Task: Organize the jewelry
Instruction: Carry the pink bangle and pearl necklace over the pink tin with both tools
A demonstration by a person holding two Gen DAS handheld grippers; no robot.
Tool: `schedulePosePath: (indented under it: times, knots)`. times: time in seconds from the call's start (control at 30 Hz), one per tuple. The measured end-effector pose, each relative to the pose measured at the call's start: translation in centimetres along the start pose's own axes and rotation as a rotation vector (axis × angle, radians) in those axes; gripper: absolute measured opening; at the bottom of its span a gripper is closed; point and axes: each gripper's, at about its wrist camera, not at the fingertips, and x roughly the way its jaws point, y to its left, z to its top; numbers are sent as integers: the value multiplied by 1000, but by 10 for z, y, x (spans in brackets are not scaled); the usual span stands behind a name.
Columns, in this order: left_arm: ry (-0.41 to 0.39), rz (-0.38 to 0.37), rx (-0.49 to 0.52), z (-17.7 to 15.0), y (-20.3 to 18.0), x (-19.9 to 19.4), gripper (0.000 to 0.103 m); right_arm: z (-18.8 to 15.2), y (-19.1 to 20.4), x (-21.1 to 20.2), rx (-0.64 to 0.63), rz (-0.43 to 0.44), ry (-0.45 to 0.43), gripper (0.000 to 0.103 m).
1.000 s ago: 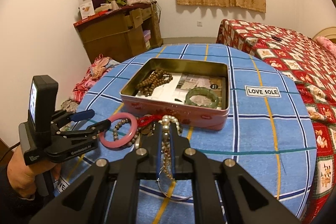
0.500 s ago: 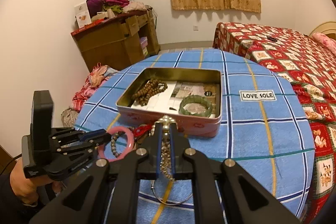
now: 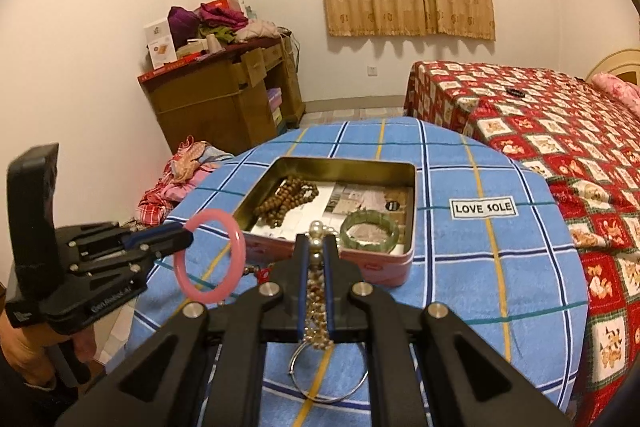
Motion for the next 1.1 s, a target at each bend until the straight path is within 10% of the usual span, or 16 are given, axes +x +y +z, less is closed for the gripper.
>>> schedulePosePath:
  times: [1.1]
  knots:
    - [-12,-22,-8,66,7,53,9,63,-30,49,-33,-44,9,8]
